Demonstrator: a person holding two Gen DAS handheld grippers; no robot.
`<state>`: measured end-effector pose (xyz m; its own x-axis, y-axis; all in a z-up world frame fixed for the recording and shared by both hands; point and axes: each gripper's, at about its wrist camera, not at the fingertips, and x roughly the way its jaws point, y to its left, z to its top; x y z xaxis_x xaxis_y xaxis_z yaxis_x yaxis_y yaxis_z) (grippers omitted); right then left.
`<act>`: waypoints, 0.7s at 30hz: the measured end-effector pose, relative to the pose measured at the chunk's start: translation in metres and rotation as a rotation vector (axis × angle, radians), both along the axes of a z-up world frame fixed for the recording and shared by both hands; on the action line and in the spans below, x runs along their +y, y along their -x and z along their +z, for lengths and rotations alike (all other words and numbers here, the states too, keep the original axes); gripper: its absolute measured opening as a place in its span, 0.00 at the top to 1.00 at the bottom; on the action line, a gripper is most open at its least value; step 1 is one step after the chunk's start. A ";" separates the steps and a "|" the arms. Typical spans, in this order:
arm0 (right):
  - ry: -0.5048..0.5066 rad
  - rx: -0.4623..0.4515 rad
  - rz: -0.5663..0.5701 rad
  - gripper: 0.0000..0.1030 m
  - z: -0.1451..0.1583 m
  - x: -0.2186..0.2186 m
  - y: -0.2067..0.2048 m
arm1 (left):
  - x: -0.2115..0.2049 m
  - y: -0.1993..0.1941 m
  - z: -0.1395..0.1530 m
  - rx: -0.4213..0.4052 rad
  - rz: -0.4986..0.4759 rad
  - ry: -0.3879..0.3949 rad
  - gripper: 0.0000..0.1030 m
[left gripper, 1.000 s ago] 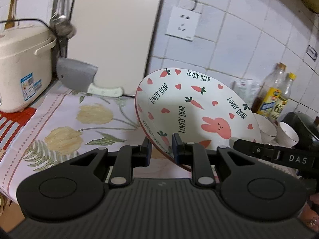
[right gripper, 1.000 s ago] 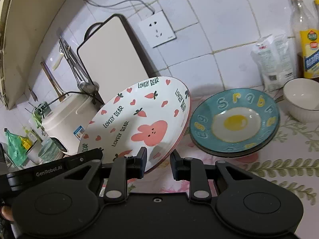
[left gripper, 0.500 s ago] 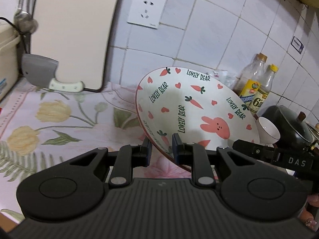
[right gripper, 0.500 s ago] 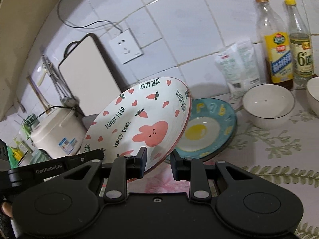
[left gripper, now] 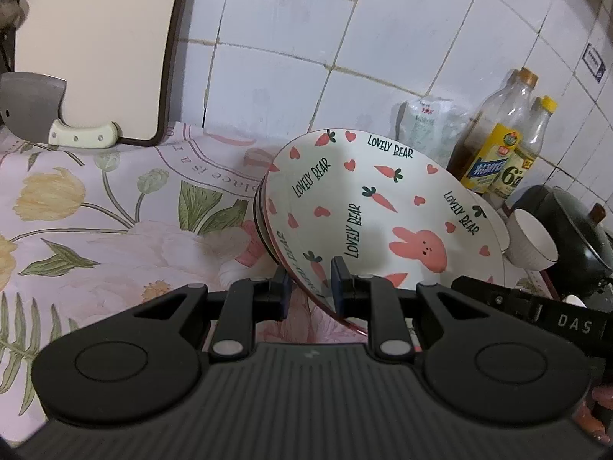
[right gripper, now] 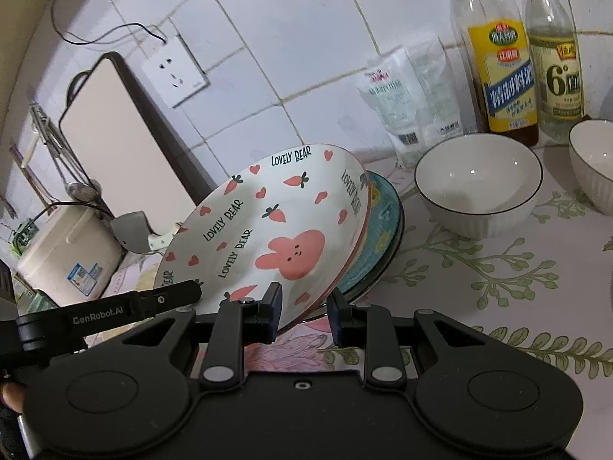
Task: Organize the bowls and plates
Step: 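Carry the Lovely Bear plate onto the blue plate stack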
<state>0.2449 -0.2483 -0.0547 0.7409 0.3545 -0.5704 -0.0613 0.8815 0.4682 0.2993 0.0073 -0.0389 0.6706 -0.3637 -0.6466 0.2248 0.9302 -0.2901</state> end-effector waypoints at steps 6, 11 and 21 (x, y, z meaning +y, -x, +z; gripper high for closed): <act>0.023 0.023 -0.014 0.71 -0.007 -0.002 -0.011 | -0.006 -0.017 -0.010 0.024 -0.006 0.004 0.81; 0.034 0.051 -0.016 0.70 -0.008 -0.002 -0.021 | -0.011 -0.026 -0.016 0.038 0.001 -0.006 0.81; 0.088 0.101 -0.028 0.70 -0.013 0.008 -0.034 | -0.013 -0.037 -0.024 0.087 0.014 -0.039 0.81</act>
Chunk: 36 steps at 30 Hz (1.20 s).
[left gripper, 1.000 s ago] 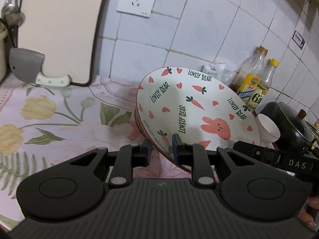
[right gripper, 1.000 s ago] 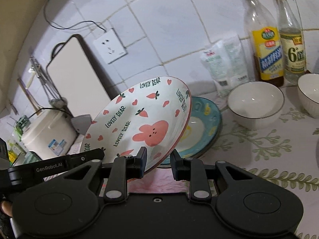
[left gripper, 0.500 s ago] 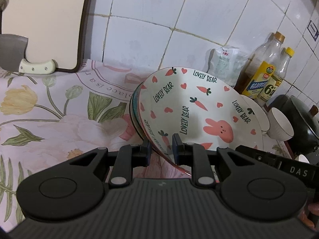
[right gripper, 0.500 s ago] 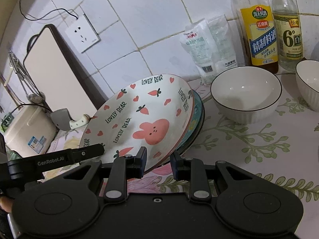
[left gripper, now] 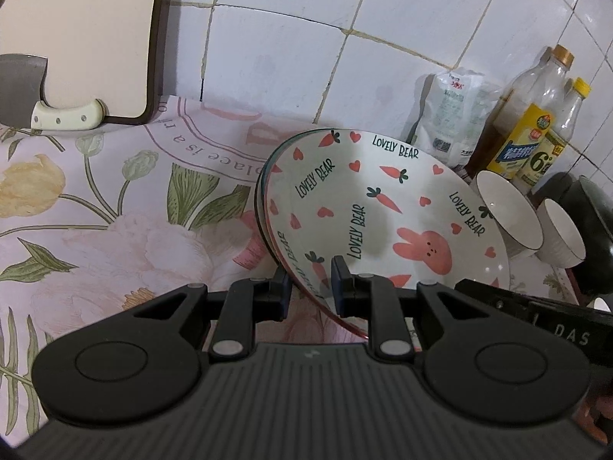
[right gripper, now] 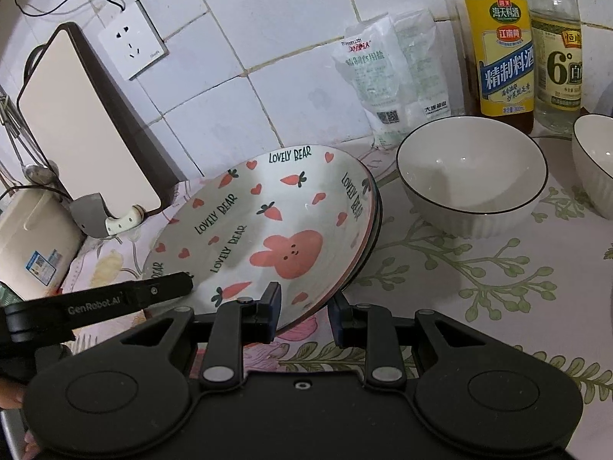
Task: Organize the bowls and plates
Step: 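Carry the Lovely Bear plate onto the blue plate stack, then open the right tool and withdraw from the plate stack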
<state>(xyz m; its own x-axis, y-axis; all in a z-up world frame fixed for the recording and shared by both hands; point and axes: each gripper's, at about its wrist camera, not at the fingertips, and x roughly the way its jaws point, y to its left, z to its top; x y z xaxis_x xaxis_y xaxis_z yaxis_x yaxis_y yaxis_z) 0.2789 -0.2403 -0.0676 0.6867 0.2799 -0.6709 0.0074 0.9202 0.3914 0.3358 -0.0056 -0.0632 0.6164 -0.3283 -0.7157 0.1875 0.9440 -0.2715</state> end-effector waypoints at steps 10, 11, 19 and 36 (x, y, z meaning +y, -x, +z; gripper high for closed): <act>0.032 -0.030 -0.032 0.68 -0.003 -0.002 -0.007 | -0.005 -0.004 0.001 0.024 -0.015 -0.055 0.79; 0.044 -0.035 -0.033 0.68 -0.003 -0.001 -0.007 | -0.005 -0.005 0.001 0.025 -0.015 -0.053 0.79; 0.191 -0.114 -0.041 0.68 -0.008 0.008 -0.008 | -0.009 0.000 -0.002 0.011 -0.024 -0.061 0.63; 0.172 -0.248 0.076 0.67 0.043 -0.006 0.066 | 0.003 0.071 0.040 -0.112 -0.059 -0.061 0.44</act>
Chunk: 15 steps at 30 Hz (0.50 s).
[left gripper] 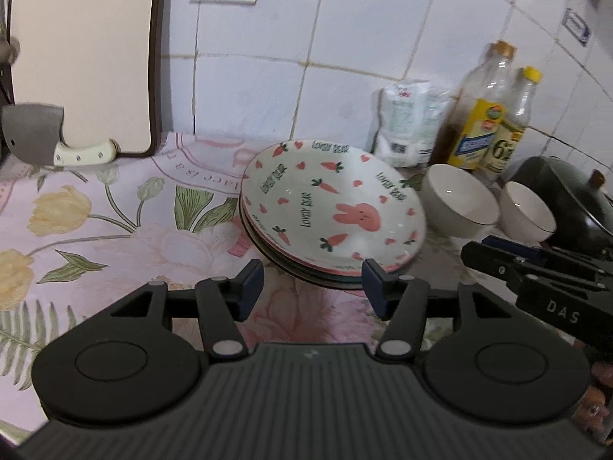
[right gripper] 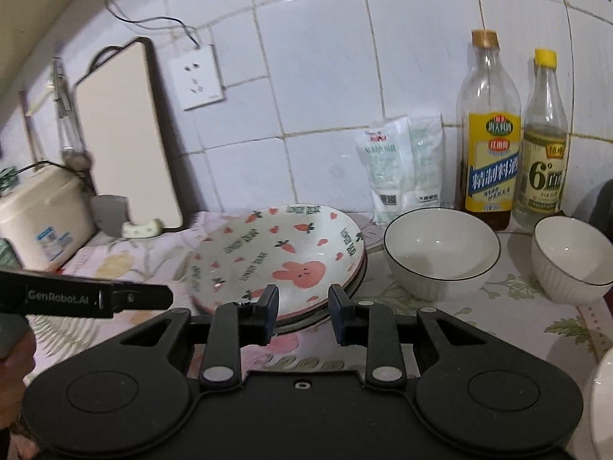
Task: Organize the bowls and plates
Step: 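Open the right tool and withdraw from the plate stack, then move the right tool to the white bowl beside the black pot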
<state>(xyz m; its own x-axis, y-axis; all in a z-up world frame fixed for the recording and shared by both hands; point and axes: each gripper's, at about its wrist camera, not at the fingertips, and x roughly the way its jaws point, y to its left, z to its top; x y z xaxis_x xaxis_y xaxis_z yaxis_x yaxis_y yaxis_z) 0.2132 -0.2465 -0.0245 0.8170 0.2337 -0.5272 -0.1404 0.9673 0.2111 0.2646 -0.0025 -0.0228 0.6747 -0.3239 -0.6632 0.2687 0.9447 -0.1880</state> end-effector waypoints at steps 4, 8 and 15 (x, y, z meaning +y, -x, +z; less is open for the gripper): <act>-0.002 -0.005 0.043 0.58 0.014 -0.006 0.022 | -0.002 0.028 0.019 -0.042 -0.027 -0.006 0.39; 0.005 -0.011 0.071 0.55 0.023 -0.013 0.041 | -0.005 0.056 0.034 -0.071 -0.066 -0.010 0.35; 0.042 -0.034 0.090 0.50 0.039 -0.023 0.078 | -0.014 0.097 0.049 -0.105 -0.123 -0.028 0.31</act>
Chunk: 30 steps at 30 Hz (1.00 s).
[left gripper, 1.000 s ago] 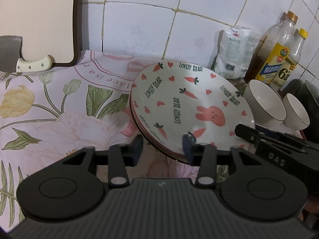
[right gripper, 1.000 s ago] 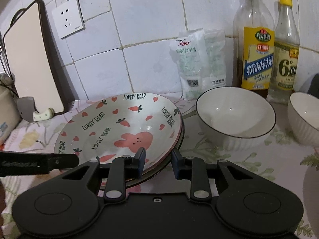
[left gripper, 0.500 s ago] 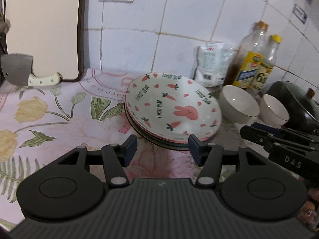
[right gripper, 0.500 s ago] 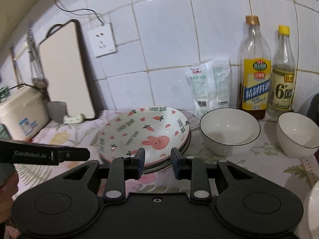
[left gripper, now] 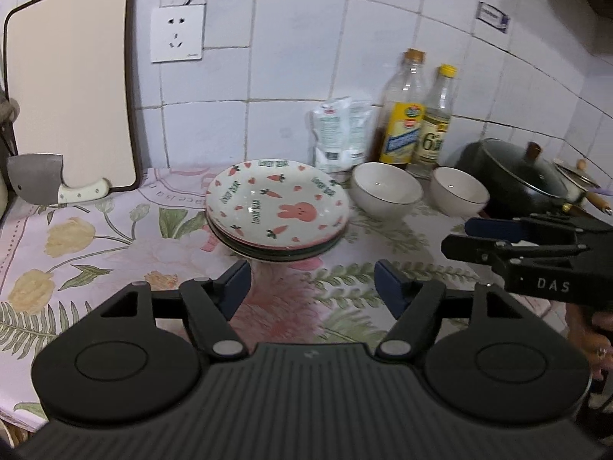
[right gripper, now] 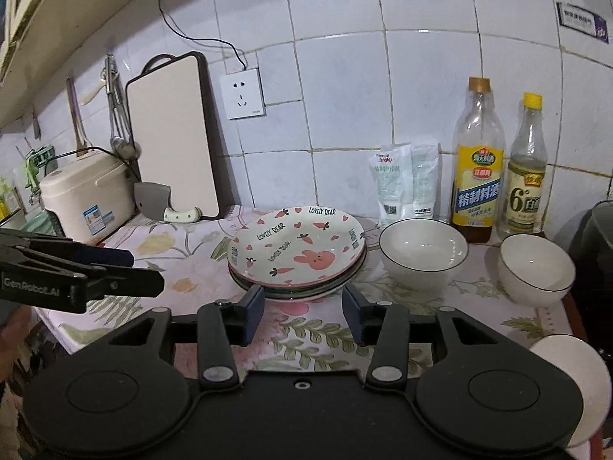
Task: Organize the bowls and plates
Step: 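Move the right tool to the white bowl beside the black pot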
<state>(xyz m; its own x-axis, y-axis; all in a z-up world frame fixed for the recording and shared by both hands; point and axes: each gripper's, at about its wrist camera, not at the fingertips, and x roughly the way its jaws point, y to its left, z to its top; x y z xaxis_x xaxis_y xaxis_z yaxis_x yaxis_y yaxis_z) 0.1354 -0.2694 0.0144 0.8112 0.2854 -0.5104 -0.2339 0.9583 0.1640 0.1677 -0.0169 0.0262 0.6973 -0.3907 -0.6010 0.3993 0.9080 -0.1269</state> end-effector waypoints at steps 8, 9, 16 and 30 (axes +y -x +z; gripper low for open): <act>0.052 -0.021 0.023 0.48 0.017 -0.011 0.041 | -0.011 0.032 0.015 -0.017 -0.064 -0.008 0.21; 0.057 -0.024 0.024 0.48 0.018 -0.013 0.045 | -0.013 0.035 0.016 -0.022 -0.069 -0.012 0.19; 0.089 -0.037 0.009 0.37 0.020 -0.030 0.074 | -0.034 0.048 0.014 -0.014 -0.114 -0.021 0.14; 0.092 0.003 -0.069 0.16 -0.018 -0.086 0.109 | -0.112 0.044 -0.018 0.066 -0.234 -0.066 0.11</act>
